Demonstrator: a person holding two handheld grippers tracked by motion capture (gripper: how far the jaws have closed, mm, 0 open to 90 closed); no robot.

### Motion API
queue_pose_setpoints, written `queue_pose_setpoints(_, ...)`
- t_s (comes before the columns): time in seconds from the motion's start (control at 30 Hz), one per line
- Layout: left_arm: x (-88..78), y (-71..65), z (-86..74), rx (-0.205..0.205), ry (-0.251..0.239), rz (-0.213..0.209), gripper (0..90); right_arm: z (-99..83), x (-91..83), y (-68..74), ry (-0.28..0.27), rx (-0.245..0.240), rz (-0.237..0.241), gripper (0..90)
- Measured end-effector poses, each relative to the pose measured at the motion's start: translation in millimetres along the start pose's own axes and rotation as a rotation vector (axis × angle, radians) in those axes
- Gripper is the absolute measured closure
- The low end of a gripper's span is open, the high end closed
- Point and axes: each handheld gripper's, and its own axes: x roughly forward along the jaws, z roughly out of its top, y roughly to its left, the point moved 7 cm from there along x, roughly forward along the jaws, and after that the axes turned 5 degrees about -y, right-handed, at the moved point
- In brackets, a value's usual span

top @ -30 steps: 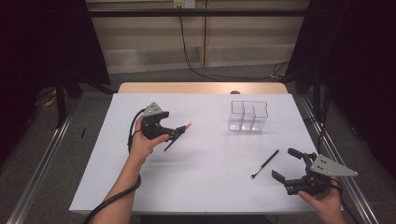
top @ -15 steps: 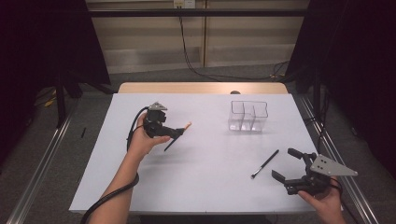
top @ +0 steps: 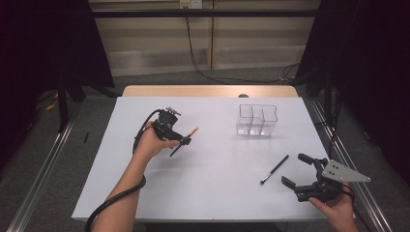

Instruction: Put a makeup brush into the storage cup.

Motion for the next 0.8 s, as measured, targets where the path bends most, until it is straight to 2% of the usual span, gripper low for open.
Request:
queue_pose_setpoints(0.1, 0.8, -0.8, -1.4, 0.002, 0.042, -0.012, 3.5, -0.4, 0.0, 0.1, 0.003, 0.0, 0.0, 0.6)
queue_pose_setpoints(0.17, 1.0, -0.5, -3.1, -0.018, 0.073, -0.023, 5.4, -0.3, 0.0, 0.2, 0.003, -0.001, 0.0, 0.6)
queue_pose_setpoints(0.27, 0.2, 2.3, -4.9, -0.034, 0.101, -0.012, 10.0, -0.4, 0.0, -0.4, 0.002, -0.001, -0.001, 0.6)
queue_pose_setpoints(0.4, -1.1, 5.4, -6.1, -0.032, 0.109, 0.011, 20.8, -0.2, -0.5, -0.8, 0.002, 0.001, -0.004, 0.6)
queue_pose_setpoints(0.53, -1.1, 1.9, -8.6, -0.019, 0.129, -0.025, 36.4, -0.5, -0.3, -0.6, 0.004, -0.001, -0.002, 0.6)
queue_pose_setpoints(0.6, -1.0, 2.1, -10.1, -0.001, 0.151, -0.004, 39.7, -0.5, -0.1, -0.6, 0.003, 0.0, -0.002, 0.6)
queue_pose_setpoints(0.7, -1.3, 3.7, -11.2, -0.008, 0.165, 0.006, 45.4, -0.4, 0.0, -0.7, 0.002, 0.0, -0.002, 0.6)
queue_pose_setpoints(0.8, -1.1, 6.1, -12.6, 0.004, 0.187, 0.034, 49.5, -0.4, -0.3, -0.6, 0.004, -0.001, -0.001, 0.6)
